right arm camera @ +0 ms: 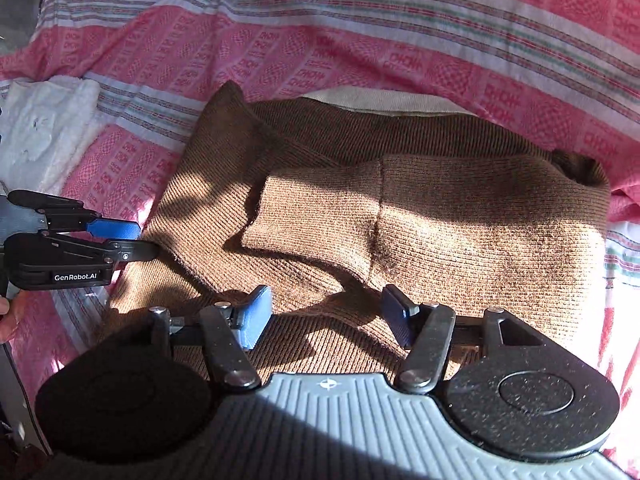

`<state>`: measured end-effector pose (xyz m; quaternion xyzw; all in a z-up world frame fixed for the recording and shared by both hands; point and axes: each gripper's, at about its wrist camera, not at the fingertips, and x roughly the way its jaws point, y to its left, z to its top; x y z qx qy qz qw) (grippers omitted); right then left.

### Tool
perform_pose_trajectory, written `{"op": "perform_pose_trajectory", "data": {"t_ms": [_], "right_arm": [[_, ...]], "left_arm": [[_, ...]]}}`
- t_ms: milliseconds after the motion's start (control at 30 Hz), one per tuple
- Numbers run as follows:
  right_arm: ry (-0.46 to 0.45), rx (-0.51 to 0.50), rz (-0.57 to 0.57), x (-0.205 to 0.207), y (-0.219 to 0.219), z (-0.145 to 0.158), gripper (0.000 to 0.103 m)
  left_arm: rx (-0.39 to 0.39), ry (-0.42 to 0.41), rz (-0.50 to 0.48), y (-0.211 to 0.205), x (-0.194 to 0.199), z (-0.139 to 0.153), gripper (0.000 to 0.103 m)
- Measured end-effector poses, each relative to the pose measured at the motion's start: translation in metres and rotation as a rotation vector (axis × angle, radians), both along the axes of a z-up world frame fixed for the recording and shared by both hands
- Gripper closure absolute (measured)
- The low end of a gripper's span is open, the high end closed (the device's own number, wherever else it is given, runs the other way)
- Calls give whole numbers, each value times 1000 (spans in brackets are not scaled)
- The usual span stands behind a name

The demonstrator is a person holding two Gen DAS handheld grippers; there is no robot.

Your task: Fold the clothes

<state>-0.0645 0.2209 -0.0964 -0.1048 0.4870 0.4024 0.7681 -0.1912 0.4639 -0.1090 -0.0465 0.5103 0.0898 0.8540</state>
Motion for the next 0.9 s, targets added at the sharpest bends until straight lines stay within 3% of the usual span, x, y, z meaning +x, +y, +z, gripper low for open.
{"op": "perform_pose_trajectory", "data": {"t_ms": [100,233,300,433,600,800,867,900], "right_arm": [[2,-18,-37,-6,-18,6,37],[14,-13,-140,-5,-43,11,37],[5,-14,-186,-3,-47,13,37],[-28,-17,-267,4,-56,22,37],[-59,-33,-362,35,-77,33,37],[-46,-65,-362,79,-80,18,29],[-41,-76,-362,94,-81,13,29],[-39,-82,-362,102,-81,10,32]], "left_arm": [[-7,3,7,4,-8,1,64],[-100,-15,-24,11,-7,21,62],[-97,-56,-57,15,0,33,40],[-83,-92,-66,27,37,36,24],[-86,-114,-63,42,92,31,22],[-53,-105,-79,42,133,22,17],[-34,-102,-97,37,135,18,20],[-21,-100,-109,34,135,16,28]]}}
